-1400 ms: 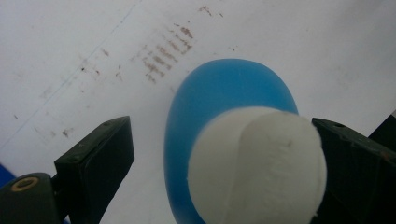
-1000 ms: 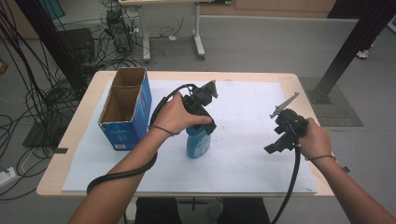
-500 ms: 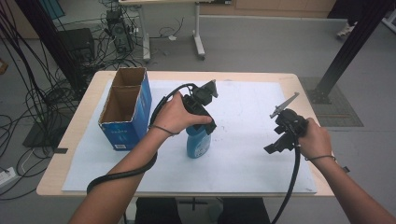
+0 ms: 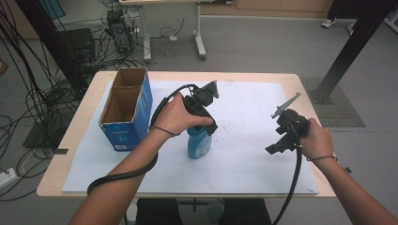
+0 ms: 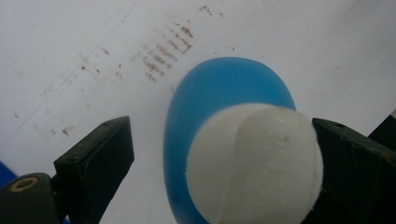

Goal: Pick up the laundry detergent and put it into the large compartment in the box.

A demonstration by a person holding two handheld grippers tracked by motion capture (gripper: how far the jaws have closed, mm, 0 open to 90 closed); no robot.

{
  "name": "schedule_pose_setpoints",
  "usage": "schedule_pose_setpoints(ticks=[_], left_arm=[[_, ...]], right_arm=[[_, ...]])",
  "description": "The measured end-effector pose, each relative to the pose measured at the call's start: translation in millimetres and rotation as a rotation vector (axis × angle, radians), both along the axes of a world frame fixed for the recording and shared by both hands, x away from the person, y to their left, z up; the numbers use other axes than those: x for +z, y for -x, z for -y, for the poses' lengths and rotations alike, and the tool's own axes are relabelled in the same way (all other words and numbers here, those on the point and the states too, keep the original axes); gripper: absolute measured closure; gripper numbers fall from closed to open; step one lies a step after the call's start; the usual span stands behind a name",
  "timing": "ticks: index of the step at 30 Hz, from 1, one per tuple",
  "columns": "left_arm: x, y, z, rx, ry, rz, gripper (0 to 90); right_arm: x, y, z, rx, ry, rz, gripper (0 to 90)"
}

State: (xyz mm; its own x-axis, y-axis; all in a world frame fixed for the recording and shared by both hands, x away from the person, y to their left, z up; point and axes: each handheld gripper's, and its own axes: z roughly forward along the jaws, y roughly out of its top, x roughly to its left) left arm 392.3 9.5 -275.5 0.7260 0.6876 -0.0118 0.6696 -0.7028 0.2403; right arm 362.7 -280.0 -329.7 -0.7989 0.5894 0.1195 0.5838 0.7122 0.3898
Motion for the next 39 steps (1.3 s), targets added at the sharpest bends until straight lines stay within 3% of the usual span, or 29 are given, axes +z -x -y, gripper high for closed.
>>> schedule_pose_setpoints(ticks=[24, 39], left_arm=[[-3.0, -2.8, 0.7, 0.007, -0.009, 0.000, 8.4], [-9.5, -6.4, 1.5, 0.016, -0.012, -0.022, 12.5]], right_arm=[[-0.6, -0.3, 0.9, 0.000, -0.002, 0.000, 4.0], [-0.9, -0.3, 3.1, -0.005, -0.003, -0.001, 4.0]])
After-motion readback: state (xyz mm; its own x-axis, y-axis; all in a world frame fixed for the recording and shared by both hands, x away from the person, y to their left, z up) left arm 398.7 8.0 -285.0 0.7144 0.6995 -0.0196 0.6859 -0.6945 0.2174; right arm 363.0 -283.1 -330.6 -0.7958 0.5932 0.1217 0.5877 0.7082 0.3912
